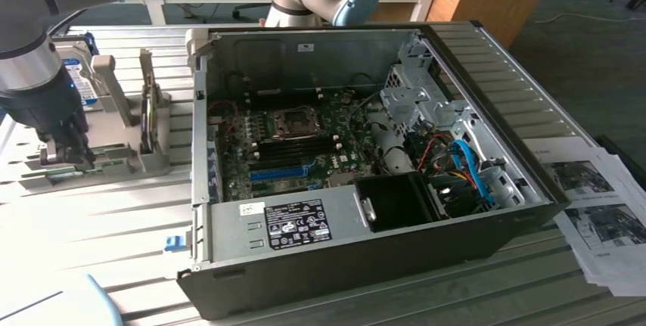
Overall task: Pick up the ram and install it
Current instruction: 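Pick up the ram and move it above insertion slot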
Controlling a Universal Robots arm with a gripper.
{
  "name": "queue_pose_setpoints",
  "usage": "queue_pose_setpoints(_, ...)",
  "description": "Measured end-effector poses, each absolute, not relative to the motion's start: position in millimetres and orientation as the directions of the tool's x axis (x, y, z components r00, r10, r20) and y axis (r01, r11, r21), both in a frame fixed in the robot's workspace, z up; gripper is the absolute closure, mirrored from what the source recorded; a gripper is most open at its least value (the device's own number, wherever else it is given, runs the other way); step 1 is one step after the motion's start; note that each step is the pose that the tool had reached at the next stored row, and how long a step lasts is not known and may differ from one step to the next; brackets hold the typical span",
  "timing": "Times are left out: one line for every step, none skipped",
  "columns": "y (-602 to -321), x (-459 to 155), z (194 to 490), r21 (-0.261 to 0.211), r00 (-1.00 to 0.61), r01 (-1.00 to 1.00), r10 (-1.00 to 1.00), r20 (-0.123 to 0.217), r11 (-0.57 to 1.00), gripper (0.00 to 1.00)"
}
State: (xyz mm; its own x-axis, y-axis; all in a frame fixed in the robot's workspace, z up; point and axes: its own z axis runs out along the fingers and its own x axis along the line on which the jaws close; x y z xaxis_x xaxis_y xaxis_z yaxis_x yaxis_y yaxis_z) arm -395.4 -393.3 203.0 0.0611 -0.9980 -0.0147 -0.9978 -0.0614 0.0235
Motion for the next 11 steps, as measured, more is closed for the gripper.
queue_pose_setpoints(-393.7,-395.4,203.0,0.024,0.061,-0.998,-0.998,-0.015,-0.061,0.8)
queue_pose_setpoints(-394.3,-395.3,202.9,0.023,0.061,-0.998,-0.998,-0.015,-0.061,0.8)
queue_pose_setpoints(-394.8,-395.3,202.9,0.023,0.061,-0.998,-0.998,-0.015,-0.061,0.8)
queue_pose_setpoints(-395.3,-395.4,203.0,0.024,0.061,-0.998,-0.998,-0.015,-0.061,0.8)
queue_pose_setpoints(-395.8,-395.4,203.0,0.024,0.061,-0.998,-0.998,-0.015,-0.061,0.8)
queue_pose_setpoints(-396.0,-395.4,203.0,0.024,0.061,-0.998,-0.998,-0.015,-0.061,0.8)
queue_pose_setpoints(-396.0,-395.4,202.9,0.023,0.06,-0.998,-0.998,-0.015,-0.061,0.8)
queue_pose_setpoints(-396.3,-395.4,202.9,0.023,0.06,-0.998,-0.998,-0.015,-0.061,0.8)
queue_pose_setpoints(-396.8,-395.4,202.9,0.024,0.06,-0.998,-0.998,-0.015,-0.061,0.8)
queue_pose_setpoints(-397.4,-395.4,202.9,0.023,0.06,-0.998,-0.998,-0.015,-0.06,0.8)
queue_pose_setpoints(-397.9,-395.4,202.9,0.024,0.06,-0.998,-0.998,-0.015,-0.06,0.8)
